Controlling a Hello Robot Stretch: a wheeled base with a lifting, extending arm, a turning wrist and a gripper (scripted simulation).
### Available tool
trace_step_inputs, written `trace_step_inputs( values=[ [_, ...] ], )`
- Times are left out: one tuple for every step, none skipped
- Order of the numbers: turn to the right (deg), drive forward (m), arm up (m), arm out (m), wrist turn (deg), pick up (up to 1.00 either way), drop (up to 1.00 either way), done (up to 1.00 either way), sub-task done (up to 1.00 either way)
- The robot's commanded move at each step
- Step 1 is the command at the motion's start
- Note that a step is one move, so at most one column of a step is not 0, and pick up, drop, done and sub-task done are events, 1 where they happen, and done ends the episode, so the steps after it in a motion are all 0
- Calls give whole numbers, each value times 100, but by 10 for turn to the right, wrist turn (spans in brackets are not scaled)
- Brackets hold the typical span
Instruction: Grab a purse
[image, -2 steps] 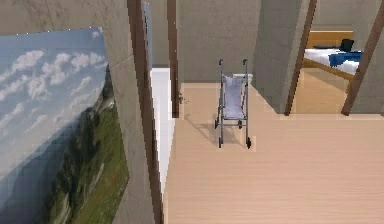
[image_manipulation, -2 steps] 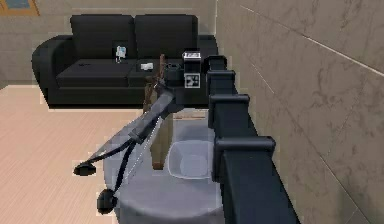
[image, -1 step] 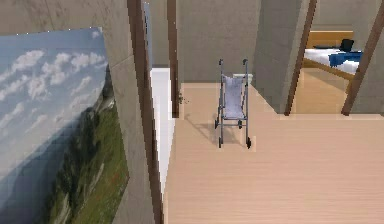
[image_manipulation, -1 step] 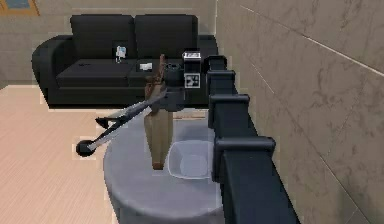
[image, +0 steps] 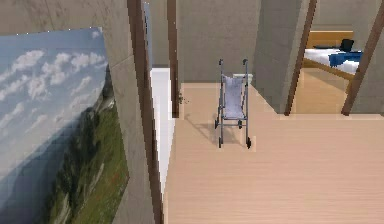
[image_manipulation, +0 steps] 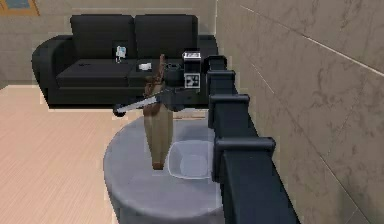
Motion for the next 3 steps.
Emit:
trace_step_inputs(
  values=[
    [0,0,0,0,180,0,0,0,0],
    [0,0,0,0,0,100,0,0,0],
    [0,0,0,0,0,0,0,100,0]
  ],
)
